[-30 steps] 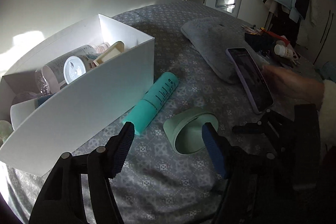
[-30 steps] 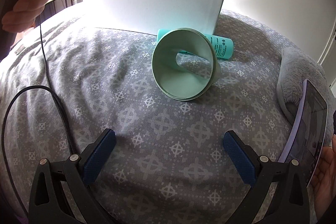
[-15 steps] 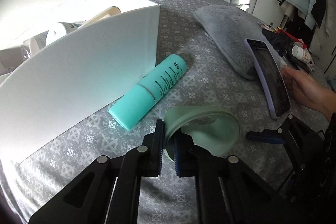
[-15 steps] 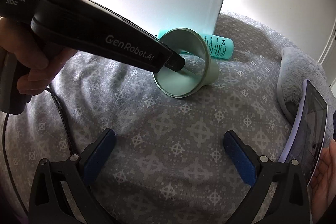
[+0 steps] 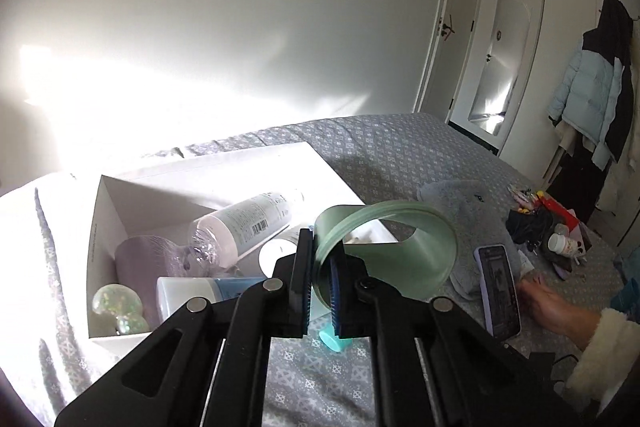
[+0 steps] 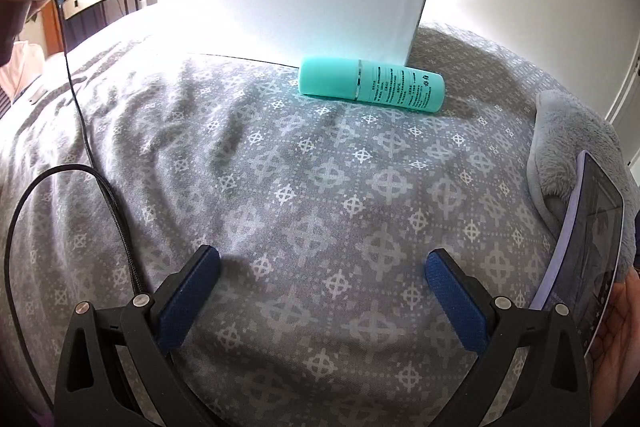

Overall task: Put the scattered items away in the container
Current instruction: 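Carry the mint-green cup over the box and release it inside, then grasp the teal tube with the left gripper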

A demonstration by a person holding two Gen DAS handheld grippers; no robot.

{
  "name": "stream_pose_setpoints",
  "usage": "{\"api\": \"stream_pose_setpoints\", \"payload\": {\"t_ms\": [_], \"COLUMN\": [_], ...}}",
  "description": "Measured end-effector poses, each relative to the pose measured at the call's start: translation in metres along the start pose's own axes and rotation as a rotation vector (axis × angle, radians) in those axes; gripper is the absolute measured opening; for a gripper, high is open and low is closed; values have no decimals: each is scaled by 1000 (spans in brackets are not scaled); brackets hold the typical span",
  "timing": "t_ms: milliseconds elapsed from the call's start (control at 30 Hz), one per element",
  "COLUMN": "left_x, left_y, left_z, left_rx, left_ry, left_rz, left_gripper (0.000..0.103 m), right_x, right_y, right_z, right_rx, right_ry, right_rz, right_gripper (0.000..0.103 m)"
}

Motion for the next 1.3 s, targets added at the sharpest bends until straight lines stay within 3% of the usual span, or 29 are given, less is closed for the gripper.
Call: {"api": "stream_pose_setpoints", "payload": {"t_ms": [233, 267, 333, 367, 400, 467, 633, 733, 833, 967, 1167, 1300], "left_x": [14, 13, 8, 7, 7, 7, -5, -27, -58, -95, -124, -141], "left_y": [-69, -75, -84, -85, -89, -84, -55, -32, -9, 16, 29, 35], "left_z": [38, 41, 40, 35, 24, 4, -22, -13, 9, 41, 96, 123], "left_rx": [241, 268, 309, 312, 301, 276, 185, 127, 56, 62, 71, 65], "left_ry": [-8, -8, -2, 21, 62, 137, 156, 71, -76, -202, -344, -433], "left_rz": [-113, -125, -154, -174, -197, -215, -121, 12, 133, 266, 336, 327], "left_gripper": [7, 12, 34, 64, 82, 85, 88, 90, 90, 90, 90, 90], "right_x": [0, 0, 0, 0, 0, 0, 0, 0, 0, 0, 0, 0], "right_y": [0, 0, 0, 0, 0, 0, 0, 0, 0, 1, 1, 1], "right_z": [0, 0, 0, 0, 0, 0, 0, 0, 0, 1, 1, 1], "right_rx": [0, 0, 0, 0, 0, 0, 0, 0, 0, 0, 0, 0], "right_ry": [0, 0, 0, 0, 0, 0, 0, 0, 0, 0, 0, 1], "right_rz": [0, 0, 0, 0, 0, 0, 0, 0, 0, 0, 1, 1], "right_gripper": [103, 103, 103, 103, 103, 103, 103, 103, 103, 103, 103, 103]}}
Point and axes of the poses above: each gripper's, at about its wrist camera, not at the fingertips, and z roughly the way its jaws point, y to its right, x to its top, the point moved 6 cm from there along z, roughly the way its jaws point, and after that the axes turned 15 degrees about -z, right-handed, at the moved point
